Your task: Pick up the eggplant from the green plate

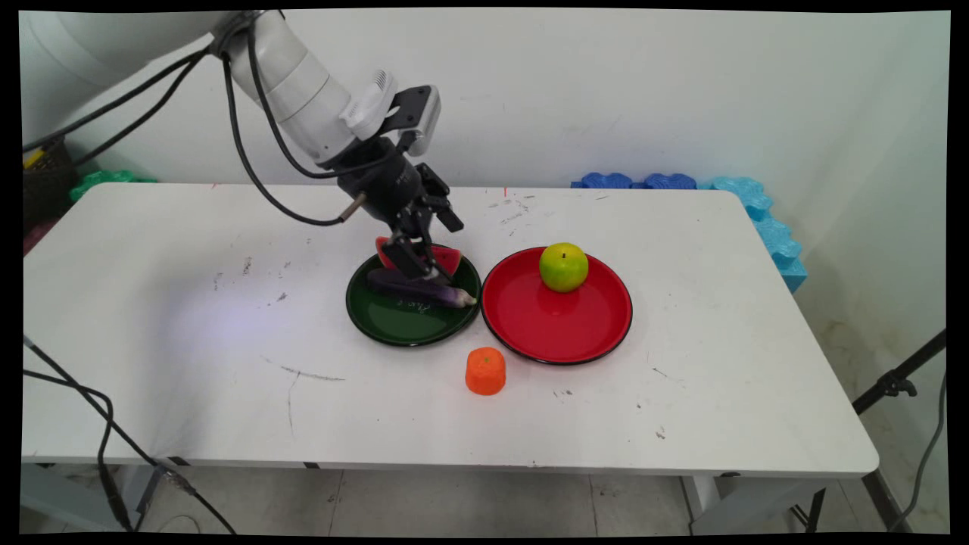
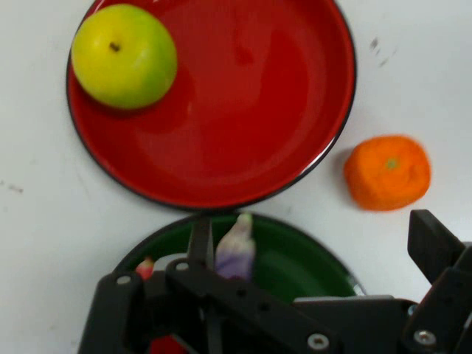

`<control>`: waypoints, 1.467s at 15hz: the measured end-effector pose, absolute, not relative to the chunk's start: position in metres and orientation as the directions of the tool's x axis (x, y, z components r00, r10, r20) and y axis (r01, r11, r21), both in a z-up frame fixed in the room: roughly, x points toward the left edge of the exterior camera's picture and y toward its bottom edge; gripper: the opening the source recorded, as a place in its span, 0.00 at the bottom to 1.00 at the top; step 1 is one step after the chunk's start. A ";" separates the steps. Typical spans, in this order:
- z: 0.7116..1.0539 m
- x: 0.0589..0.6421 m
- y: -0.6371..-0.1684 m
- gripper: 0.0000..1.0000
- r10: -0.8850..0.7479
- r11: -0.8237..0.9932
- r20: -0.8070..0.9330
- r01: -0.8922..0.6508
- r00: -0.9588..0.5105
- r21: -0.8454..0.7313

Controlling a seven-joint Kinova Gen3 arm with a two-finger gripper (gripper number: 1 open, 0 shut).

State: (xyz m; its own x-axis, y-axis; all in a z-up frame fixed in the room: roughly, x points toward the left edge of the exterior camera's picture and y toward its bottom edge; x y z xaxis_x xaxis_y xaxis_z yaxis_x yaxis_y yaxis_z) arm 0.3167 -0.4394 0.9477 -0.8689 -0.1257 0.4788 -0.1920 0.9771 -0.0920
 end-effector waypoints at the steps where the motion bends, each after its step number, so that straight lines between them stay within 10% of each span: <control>1: 0.945 0.321 -0.446 1.00 -0.110 0.980 0.466 -0.175 -0.878 -0.098; 22: 0.856 0.325 -0.480 1.00 0.019 0.998 0.336 -0.005 -0.942 -0.070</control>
